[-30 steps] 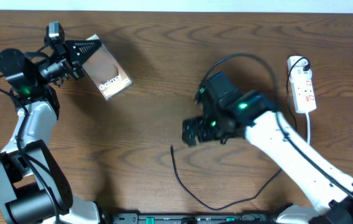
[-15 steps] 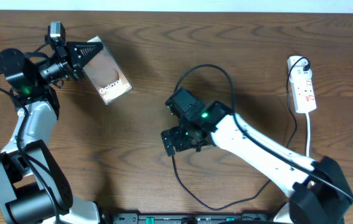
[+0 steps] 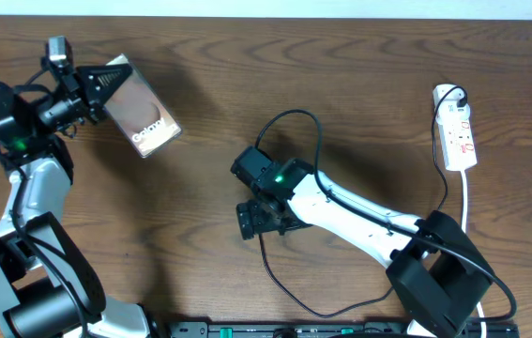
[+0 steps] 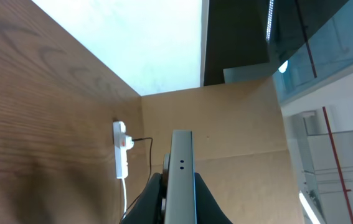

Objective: Plug charger to phone and switch on socket

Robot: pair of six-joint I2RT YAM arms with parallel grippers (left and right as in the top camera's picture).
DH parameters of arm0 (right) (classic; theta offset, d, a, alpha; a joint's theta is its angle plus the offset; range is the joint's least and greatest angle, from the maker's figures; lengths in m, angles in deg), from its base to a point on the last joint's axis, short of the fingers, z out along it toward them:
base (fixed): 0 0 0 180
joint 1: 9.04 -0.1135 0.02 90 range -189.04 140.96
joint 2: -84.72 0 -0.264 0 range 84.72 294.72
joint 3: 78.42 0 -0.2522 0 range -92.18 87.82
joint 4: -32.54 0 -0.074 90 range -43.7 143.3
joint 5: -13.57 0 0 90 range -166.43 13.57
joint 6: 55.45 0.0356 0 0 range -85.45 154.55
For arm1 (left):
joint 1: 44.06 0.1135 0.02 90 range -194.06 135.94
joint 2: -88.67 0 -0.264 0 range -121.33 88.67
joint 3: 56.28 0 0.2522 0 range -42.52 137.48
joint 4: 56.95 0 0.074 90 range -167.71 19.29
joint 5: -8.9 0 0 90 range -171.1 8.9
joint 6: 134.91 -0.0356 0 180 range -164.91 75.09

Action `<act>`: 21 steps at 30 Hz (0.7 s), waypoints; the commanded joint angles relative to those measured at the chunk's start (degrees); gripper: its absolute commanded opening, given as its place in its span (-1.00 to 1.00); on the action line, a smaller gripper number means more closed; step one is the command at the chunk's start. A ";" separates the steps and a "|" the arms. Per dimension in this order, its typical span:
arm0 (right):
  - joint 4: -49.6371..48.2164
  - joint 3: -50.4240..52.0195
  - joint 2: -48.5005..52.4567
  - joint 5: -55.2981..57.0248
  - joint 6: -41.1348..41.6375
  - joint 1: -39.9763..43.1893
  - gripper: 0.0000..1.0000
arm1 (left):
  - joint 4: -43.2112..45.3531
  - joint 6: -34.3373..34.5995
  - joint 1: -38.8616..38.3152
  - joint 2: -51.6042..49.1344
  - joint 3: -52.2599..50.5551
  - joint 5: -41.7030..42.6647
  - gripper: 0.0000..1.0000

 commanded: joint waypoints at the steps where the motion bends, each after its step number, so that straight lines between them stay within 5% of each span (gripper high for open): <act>1: -1.11 -0.37 0.09 0.68 1.99 -1.05 0.91 | 0.50 -1.53 0.52 1.03 1.53 1.99 -0.85; 21: -5.11 1.46 0.48 9.97 7.82 -5.97 0.84 | 0.50 -1.90 0.50 1.03 1.49 3.08 -0.85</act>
